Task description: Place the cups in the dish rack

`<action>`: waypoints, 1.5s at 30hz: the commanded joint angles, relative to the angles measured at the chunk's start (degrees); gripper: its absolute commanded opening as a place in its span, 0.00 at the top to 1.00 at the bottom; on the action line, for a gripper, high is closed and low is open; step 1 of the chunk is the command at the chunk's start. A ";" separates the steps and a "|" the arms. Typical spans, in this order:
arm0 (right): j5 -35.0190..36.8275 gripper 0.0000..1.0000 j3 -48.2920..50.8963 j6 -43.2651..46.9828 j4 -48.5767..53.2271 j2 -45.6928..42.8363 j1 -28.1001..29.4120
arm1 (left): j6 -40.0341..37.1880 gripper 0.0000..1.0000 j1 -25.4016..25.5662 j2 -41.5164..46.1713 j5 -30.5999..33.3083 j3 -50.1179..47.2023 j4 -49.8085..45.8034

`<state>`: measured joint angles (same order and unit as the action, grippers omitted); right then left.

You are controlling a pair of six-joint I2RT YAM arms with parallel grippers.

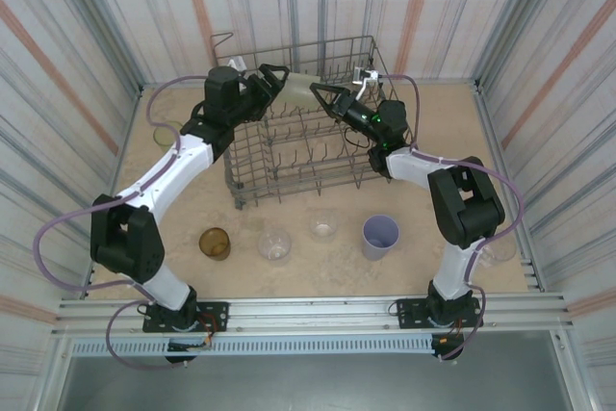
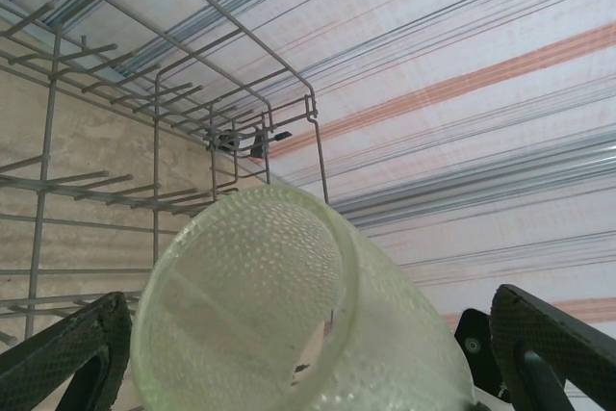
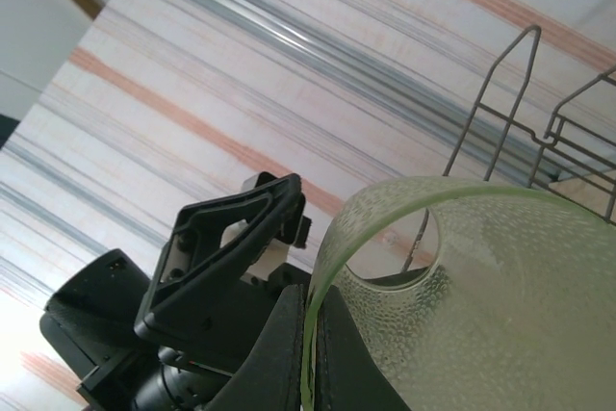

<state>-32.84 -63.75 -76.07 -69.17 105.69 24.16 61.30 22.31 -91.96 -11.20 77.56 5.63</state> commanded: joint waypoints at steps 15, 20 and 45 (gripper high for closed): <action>1.46 1.00 -1.78 -5.57 -10.23 3.47 0.71 | 2.61 0.37 0.37 -0.61 -3.18 -1.50 6.69; 1.37 1.00 -1.90 -6.10 -9.39 3.47 0.80 | 2.56 0.49 0.29 0.12 -3.75 -3.44 9.14; -1.50 0.60 -3.40 8.26 23.79 -7.13 2.21 | -0.10 0.74 -1.09 4.58 -3.33 -5.40 11.07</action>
<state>-33.52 -65.80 -71.40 -51.33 100.40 26.24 63.09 21.71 -90.67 -13.98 72.60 14.87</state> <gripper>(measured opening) 0.395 0.681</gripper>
